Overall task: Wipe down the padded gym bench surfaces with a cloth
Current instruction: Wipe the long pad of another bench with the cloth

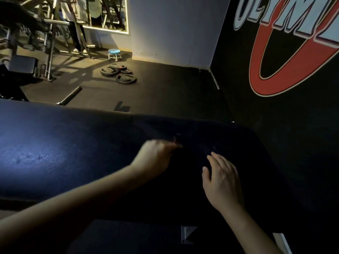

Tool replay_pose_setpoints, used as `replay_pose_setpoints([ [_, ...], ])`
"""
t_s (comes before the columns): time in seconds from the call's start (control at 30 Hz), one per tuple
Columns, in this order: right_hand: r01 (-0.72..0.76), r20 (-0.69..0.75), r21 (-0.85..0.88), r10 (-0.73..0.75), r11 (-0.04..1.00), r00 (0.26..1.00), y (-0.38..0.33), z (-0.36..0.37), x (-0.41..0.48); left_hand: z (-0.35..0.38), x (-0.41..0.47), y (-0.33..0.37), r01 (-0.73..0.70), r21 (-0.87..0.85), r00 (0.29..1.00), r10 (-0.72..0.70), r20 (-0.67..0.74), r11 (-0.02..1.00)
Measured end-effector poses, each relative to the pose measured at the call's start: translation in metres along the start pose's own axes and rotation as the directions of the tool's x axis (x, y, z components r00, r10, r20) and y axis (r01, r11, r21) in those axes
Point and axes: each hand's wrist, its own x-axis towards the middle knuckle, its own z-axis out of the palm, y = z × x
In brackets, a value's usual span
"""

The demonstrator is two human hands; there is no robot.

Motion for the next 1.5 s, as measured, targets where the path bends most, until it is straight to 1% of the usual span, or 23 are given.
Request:
replay_pose_setpoints([
  [0.07,-0.002,-0.004,0.007,0.002,1.0,1.0,0.0,0.0,0.0,-0.01,-0.008,0.004,-0.16,-0.014,0.984,0.16,0.083,0.987],
  [0.1,-0.001,-0.01,0.014,0.002,1.0,1.0,0.0,0.001,-0.002,-0.02,-0.002,-0.01,-0.156,0.047,0.985,0.152,0.087,0.987],
  [0.13,-0.003,-0.018,0.025,0.004,1.0,1.0,0.0,0.0,-0.001,-0.027,0.009,-0.035,-0.079,0.136,0.995,0.07,0.068,0.988],
  [0.2,-0.002,-0.013,0.029,0.002,1.0,1.0,0.0,0.0,-0.002,-0.043,0.028,-0.083,0.186,0.238,0.982,-0.179,-0.053,0.953],
  [0.27,-0.004,-0.004,0.025,0.005,1.0,1.0,0.001,0.001,-0.002,-0.037,0.034,-0.085,0.31,0.204,0.943,-0.273,-0.191,0.929],
  [0.33,0.0,-0.015,0.019,0.0,1.0,1.0,0.0,0.001,-0.001,-0.016,0.019,-0.042,0.206,0.116,0.976,-0.194,-0.102,0.972],
  [0.4,0.0,-0.023,0.012,0.0,1.0,1.0,-0.001,0.002,0.001,-0.01,-0.003,-0.014,-0.033,-0.008,0.999,0.033,0.001,0.999],
  [0.43,0.004,-0.021,0.007,-0.004,1.0,1.0,0.0,0.002,0.001,-0.014,-0.001,-0.015,-0.075,0.002,0.997,0.074,0.032,0.997],
  [0.47,0.013,-0.02,0.005,-0.013,1.0,1.0,0.0,0.003,0.0,-0.021,0.007,-0.024,-0.045,0.062,0.999,0.043,0.033,0.997],
  [0.57,0.009,-0.035,0.012,-0.009,1.0,0.999,0.0,0.002,0.0,-0.029,0.04,-0.061,0.275,0.16,0.958,-0.256,-0.132,0.948],
  [0.6,0.01,-0.036,0.015,-0.01,1.0,0.999,0.0,0.002,-0.001,-0.019,0.042,-0.053,0.279,0.141,0.955,-0.259,-0.147,0.95],
  [0.7,0.021,-0.04,0.029,-0.02,0.999,0.999,0.001,0.001,-0.001,0.012,0.016,0.002,0.067,0.087,0.998,-0.066,-0.01,0.994],
  [0.77,0.025,-0.039,0.024,-0.024,0.999,0.999,0.002,0.001,0.0,0.001,0.012,0.004,-0.001,0.068,1.0,0.001,-0.003,0.998],
  [0.9,0.016,-0.016,0.055,-0.015,0.998,1.0,0.003,-0.002,-0.001,-0.02,0.025,-0.044,-0.023,0.297,1.0,0.016,0.025,0.955],
  [0.97,0.015,0.012,0.057,-0.015,0.998,1.0,0.003,-0.004,0.001,-0.03,0.03,-0.077,0.063,0.339,0.998,-0.065,-0.005,0.939],
  [1.0,0.021,0.024,0.06,-0.022,0.998,0.999,0.004,-0.006,0.003,-0.036,0.033,-0.087,0.199,0.311,0.98,-0.189,-0.062,0.93],
  [1.07,0.014,0.034,0.088,-0.017,0.996,0.999,0.008,-0.013,0.011,-0.039,0.044,-0.092,0.486,0.156,0.869,-0.457,-0.19,0.86],
  [1.13,-0.021,0.027,0.107,0.018,0.994,0.999,0.018,-0.023,0.026,-0.025,0.056,-0.072,0.581,-0.005,0.796,-0.57,-0.204,0.814],
  [1.3,-0.12,0.005,0.053,0.12,0.991,0.993,0.057,-0.025,0.051,0.029,0.08,-0.002,0.489,-0.188,0.836,-0.52,-0.178,0.852],
  [1.33,-0.111,-0.003,0.046,0.111,0.993,0.994,0.059,-0.022,0.051,0.038,0.079,0.012,0.43,-0.212,0.869,-0.466,-0.166,0.878],
  [1.4,-0.095,-0.017,0.036,0.096,0.995,0.995,0.061,-0.017,0.051,0.051,0.067,0.039,0.202,-0.171,0.971,-0.22,-0.091,0.964],
  [1.43,-0.088,-0.019,0.04,0.089,0.995,0.996,0.062,-0.016,0.051,0.053,0.059,0.042,0.059,-0.125,0.996,-0.066,-0.054,0.99],
  [1.5,-0.081,-0.032,0.061,0.084,0.995,0.996,0.064,-0.014,0.05,0.045,0.055,0.023,-0.111,-0.026,0.994,0.112,0.014,0.993],
])
